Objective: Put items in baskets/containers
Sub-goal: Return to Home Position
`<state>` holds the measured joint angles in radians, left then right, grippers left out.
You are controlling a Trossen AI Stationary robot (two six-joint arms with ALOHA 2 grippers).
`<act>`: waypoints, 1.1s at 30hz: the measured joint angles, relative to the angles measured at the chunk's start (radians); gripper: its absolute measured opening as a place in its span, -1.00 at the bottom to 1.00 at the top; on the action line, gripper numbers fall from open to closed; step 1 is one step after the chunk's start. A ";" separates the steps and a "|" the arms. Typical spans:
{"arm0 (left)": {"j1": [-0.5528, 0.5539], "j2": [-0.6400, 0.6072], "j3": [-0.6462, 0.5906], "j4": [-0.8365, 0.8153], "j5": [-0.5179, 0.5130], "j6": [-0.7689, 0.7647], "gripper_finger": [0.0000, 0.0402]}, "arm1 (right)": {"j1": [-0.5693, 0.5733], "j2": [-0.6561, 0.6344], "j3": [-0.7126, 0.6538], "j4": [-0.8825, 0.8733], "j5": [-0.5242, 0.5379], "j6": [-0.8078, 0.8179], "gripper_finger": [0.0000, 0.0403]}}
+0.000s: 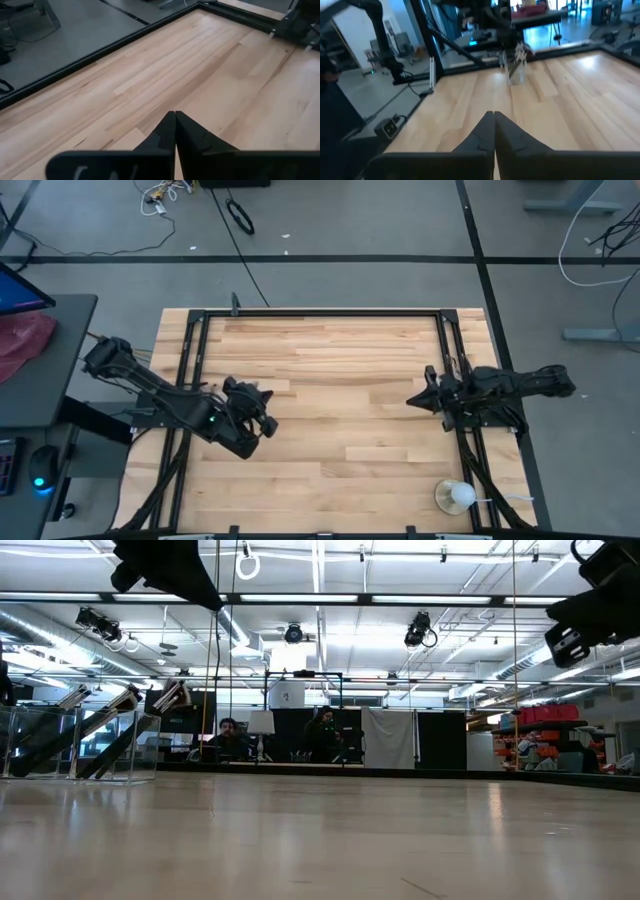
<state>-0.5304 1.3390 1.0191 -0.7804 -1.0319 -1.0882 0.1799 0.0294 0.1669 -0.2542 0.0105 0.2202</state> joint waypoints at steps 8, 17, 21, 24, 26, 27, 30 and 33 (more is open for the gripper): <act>0.002 0.057 0.000 0.048 -0.001 0.000 -0.95 | 0.000 -0.030 -0.073 0.091 0.000 -0.016 -0.98; 0.002 0.057 0.000 0.079 -0.024 0.000 -0.98 | -0.028 -0.029 -0.151 0.266 -0.016 -0.067 -0.99; 0.002 0.057 0.000 0.084 -0.042 0.001 -0.97 | -0.044 -0.029 -0.150 0.265 -0.018 -0.080 -0.99; 0.002 0.053 0.000 0.087 -0.046 0.004 -0.98 | -0.051 -0.029 -0.150 0.267 -0.015 -0.099 -0.99; 0.002 0.053 0.000 0.086 -0.043 0.032 -0.98 | -0.061 -0.029 -0.151 0.269 0.016 -0.101 -0.99; 0.005 0.053 0.000 0.086 -0.039 0.048 -0.98 | -0.069 -0.029 -0.150 0.273 0.036 -0.098 -0.99; 0.016 0.053 0.000 0.086 -0.043 0.057 -0.99 | -0.100 -0.029 -0.150 0.279 0.060 -0.088 -0.99; 0.040 0.034 -0.009 0.098 -0.025 0.110 -0.99 | -0.130 -0.029 -0.150 0.278 0.060 -0.067 -0.99</act>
<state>-0.4906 1.3734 1.0098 -0.6829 -1.0567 -0.9777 0.0496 0.0002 0.0166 0.0238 0.0708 0.1532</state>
